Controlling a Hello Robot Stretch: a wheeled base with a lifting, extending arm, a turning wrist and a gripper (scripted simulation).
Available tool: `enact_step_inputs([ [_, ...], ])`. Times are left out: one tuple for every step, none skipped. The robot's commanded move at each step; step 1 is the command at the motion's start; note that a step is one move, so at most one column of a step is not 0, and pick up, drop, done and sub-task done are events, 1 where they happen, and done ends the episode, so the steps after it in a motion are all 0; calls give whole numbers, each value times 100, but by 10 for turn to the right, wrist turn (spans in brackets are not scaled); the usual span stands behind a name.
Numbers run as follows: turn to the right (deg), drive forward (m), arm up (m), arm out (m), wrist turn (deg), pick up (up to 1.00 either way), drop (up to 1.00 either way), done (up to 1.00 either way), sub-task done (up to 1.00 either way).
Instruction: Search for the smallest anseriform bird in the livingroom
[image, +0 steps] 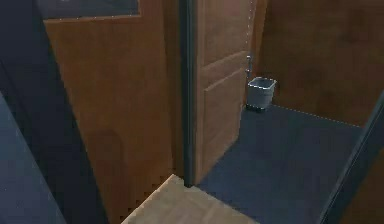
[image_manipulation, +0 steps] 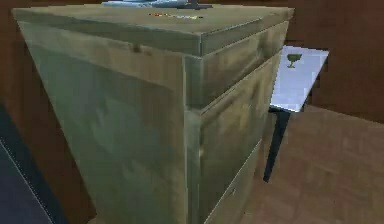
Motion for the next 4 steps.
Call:
enact_step_inputs([
  [300,0,0,0,0,0,0,0,0],
  [0,90,0,0,0,0,0,0,0],
  [120,0,0,0,0,0,0,0,0],
  [0,30,0,0,0,0,0,0,0],
])
